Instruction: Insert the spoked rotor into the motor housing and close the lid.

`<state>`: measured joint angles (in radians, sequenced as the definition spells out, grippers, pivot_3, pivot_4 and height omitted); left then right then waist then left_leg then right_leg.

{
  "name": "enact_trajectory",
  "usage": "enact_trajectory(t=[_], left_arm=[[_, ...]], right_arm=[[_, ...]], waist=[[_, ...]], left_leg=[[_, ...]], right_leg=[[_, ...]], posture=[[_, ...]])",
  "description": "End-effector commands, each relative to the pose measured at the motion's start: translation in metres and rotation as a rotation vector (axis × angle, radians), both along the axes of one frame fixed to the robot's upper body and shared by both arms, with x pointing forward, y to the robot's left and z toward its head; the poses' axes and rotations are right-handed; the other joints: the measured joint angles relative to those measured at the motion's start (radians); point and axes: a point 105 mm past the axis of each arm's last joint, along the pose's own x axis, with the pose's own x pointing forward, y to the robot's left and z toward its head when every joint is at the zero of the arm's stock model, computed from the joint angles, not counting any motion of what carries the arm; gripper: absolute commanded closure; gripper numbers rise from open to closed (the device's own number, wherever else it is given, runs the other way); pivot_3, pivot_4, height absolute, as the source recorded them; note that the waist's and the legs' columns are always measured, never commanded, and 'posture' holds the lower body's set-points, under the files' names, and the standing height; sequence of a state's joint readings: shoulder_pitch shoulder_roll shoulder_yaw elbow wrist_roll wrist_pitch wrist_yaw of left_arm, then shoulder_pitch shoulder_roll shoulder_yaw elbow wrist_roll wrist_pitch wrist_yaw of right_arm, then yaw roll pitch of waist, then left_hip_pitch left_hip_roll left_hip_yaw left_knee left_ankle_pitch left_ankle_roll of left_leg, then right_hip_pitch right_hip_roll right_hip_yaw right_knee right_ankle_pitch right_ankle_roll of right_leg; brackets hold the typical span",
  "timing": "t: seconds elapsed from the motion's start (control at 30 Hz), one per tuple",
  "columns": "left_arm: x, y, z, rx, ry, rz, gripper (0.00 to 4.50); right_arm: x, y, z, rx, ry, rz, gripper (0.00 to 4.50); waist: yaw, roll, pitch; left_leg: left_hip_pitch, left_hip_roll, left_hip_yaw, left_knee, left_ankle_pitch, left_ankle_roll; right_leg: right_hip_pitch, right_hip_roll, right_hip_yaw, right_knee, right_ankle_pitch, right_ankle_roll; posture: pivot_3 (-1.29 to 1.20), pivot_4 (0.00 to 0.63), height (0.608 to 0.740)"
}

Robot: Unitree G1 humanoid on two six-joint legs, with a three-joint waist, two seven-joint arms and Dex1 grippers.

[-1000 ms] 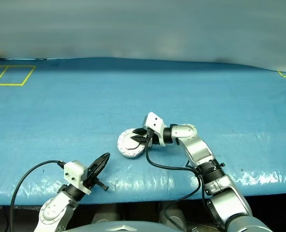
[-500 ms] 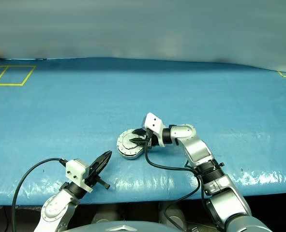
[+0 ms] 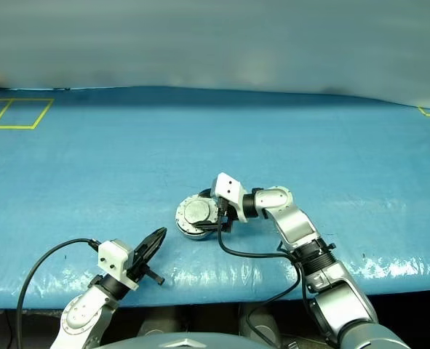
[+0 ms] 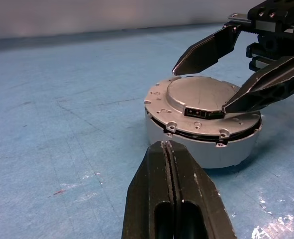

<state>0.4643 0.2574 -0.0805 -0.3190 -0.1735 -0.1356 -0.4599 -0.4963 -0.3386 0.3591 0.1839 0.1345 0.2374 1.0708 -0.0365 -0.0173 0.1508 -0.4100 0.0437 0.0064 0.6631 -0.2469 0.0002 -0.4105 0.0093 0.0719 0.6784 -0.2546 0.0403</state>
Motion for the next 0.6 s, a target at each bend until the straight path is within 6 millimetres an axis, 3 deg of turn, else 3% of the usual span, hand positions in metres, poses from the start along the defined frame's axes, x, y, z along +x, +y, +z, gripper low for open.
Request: enact_trajectory(t=[0.03, 0.2, 0.4, 0.6], left_arm=[[0.0002, -0.0016, 0.0072, -0.003, -0.028, -0.003, 4.50], [-0.0001, -0.0014, 0.0071, -0.001, -0.028, 0.000, 4.50], [-0.0002, -0.0009, 0.0062, 0.003, -0.023, 0.003, 4.50], [-0.0004, -0.0021, 0.0056, -0.001, -0.020, -0.003, 4.50]], right_arm=[[0.0025, 0.0044, 0.0095, 0.013, -0.044, 0.030, 0.03], [0.0053, 0.0038, 0.0070, 0.013, -0.056, 0.021, 0.03], [0.0053, 0.0041, 0.0078, 0.024, -0.056, 0.021, 1.28], [0.0045, 0.0059, 0.0145, 0.047, -0.044, 0.014, 1.28]], waist=[[0.000, 0.000, 0.000], [0.000, 0.000, 0.000], [0.000, 0.000, 0.000], [0.000, 0.000, 0.000]], left_leg=[[0.000, 0.000, 0.000, 0.000, 0.000, 0.000], [0.000, 0.000, 0.000, 0.000, 0.000, 0.000], [0.000, 0.000, 0.000, 0.000, 0.000, 0.000], [0.000, 0.000, 0.000, 0.000, 0.000, 0.000]], right_leg=[[0.000, 0.000, 0.000, 0.000, 0.000, 0.000], [0.000, 0.000, 0.000, 0.000, 0.000, 0.000], [0.000, 0.000, 0.000, 0.000, 0.000, 0.000], [0.000, 0.000, 0.000, 0.000, 0.000, 0.000]], posture=[[0.00, 0.150, 0.740], [0.00, 0.150, 0.740], [0.00, 0.150, 0.740], [0.00, 0.150, 0.740]])
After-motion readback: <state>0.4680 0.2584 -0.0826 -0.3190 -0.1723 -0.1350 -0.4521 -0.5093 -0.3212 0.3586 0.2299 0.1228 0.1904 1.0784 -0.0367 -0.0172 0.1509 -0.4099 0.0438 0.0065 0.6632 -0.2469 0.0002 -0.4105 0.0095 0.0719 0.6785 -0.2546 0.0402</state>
